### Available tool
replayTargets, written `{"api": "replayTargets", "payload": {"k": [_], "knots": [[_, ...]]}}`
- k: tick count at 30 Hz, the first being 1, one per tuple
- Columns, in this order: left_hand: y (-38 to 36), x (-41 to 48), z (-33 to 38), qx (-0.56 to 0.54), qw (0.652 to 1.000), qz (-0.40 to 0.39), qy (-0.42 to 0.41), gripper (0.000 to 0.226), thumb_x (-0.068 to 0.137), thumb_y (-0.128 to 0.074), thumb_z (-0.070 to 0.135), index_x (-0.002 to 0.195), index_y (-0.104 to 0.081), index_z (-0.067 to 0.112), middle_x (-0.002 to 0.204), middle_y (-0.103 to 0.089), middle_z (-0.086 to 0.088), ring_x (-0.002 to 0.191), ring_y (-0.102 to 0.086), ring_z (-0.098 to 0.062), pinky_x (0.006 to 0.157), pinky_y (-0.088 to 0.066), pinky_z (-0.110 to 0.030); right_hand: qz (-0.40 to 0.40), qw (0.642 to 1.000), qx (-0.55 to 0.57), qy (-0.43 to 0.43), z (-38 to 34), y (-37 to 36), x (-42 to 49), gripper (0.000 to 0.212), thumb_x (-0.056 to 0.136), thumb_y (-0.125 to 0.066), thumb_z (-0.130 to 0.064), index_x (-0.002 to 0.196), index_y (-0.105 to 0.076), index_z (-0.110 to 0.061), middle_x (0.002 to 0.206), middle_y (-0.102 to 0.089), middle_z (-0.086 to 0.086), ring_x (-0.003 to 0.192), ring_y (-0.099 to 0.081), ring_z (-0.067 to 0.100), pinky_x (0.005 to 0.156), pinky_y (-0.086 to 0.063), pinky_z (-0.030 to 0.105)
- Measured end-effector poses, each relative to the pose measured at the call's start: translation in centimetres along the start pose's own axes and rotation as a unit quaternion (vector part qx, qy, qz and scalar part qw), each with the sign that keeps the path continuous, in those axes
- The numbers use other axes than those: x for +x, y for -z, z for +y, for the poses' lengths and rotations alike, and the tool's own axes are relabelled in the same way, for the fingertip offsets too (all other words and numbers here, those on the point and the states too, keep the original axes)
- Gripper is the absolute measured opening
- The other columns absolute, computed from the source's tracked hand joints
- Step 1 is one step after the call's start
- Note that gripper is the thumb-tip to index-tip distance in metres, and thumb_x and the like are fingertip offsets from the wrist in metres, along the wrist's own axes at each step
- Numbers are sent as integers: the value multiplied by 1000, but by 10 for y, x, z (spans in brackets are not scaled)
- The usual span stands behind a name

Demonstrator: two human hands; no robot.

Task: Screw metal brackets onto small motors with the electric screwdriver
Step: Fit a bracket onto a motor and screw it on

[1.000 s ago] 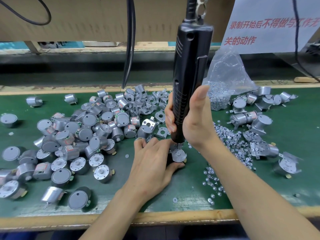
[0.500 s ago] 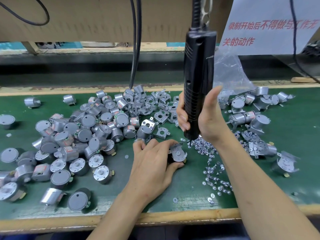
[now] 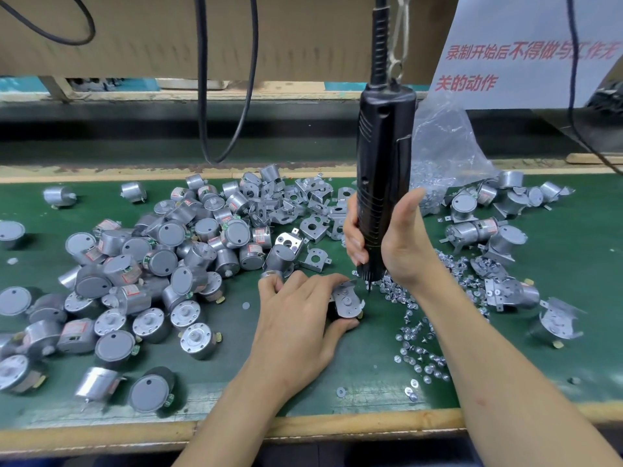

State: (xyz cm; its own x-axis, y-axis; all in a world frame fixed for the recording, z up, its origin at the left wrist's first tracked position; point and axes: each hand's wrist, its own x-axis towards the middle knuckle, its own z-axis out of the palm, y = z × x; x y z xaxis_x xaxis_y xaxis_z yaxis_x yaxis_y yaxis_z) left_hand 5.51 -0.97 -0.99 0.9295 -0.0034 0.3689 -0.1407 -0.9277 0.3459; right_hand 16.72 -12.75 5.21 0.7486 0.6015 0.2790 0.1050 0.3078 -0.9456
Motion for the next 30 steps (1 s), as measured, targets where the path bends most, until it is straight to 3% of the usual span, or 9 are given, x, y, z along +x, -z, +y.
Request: {"api": "replayTargets", "payload": {"k": [15,30], "knots": [[-1,0,0,-4,1000,7,2,44,82,-68,52,117,-59,26,105,-66,17,90,-54,-13,83,-26,-35,7,1000,17,18,-3,0,-2,78,55,-52,-100,69,-60,-24,53,-48,0,38,-44,14,44,-41,27],[-2,1,0,-2,1000,14,2,45,80,-71,52,115,-60,26,103,-65,17,88,-54,-13,81,-27,-36,11,999,14,29,-6,-2,-2,85,54,-51,-99,70,-56,-16,52,-46,2,38,-42,15,43,-39,29]]}}
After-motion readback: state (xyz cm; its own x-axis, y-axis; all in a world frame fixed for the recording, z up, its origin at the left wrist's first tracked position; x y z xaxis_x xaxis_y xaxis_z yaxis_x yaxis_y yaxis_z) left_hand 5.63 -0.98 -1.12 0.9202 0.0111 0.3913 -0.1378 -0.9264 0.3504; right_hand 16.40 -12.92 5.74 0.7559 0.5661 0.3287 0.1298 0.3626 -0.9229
